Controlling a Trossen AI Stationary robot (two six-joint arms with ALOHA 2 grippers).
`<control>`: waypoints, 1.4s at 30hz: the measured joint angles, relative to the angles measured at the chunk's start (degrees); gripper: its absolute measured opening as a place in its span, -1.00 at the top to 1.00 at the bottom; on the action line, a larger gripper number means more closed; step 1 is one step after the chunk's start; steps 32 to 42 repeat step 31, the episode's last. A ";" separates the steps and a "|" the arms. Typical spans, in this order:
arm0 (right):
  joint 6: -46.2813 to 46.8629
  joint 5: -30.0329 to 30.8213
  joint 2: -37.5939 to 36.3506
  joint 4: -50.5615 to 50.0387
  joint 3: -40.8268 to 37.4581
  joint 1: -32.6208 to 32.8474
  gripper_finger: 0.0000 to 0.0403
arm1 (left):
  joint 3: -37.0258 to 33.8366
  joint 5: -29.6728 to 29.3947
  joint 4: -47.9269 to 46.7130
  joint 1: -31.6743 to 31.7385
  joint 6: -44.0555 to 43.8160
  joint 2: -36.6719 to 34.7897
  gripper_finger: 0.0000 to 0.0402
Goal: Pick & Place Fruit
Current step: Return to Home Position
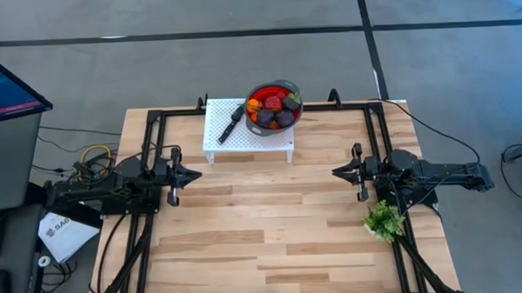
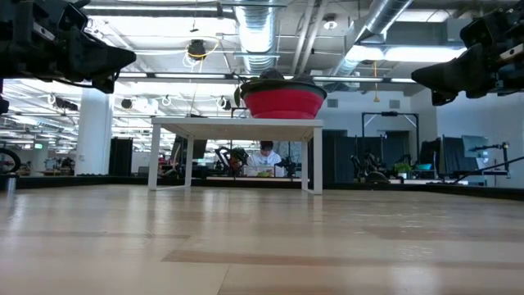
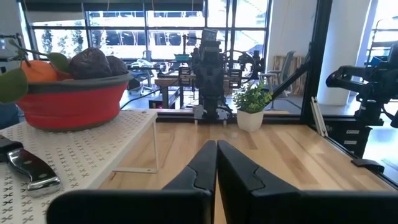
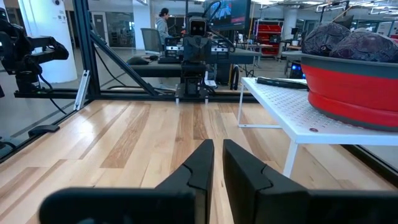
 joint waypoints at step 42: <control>0.00 -0.01 0.00 0.00 0.00 0.01 0.85 | 0.02 0.07 0.82 0.00 0.00 0.00 0.96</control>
